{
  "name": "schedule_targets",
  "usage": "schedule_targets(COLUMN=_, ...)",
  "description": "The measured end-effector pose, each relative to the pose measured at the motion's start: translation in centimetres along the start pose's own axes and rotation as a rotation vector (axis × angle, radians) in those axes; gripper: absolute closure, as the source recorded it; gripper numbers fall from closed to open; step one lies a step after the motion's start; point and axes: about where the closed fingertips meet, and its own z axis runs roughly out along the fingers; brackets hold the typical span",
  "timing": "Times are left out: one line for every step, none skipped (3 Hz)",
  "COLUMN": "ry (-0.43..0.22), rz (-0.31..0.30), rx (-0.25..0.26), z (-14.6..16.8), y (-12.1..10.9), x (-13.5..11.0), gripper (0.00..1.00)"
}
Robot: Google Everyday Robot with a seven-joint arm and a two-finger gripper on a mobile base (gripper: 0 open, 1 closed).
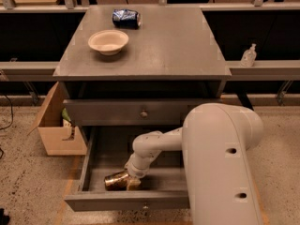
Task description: Pick orange can from middle drawer and place on counter
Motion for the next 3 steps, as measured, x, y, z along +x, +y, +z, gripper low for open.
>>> schedule_targets(ry=0.013, rz=-0.015, rx=0.000, z=-0.14, y=0.03, x=0.53, gripper=0.68)
schedule_targets(ry=0.013, rz=-0.015, rx=0.000, z=-0.24, y=0.04, x=0.49, gripper=0.98)
schedule_targets(ry=0.013, rz=-0.015, rx=0.000, z=-0.24, y=0.04, x=0.49, gripper=1.00)
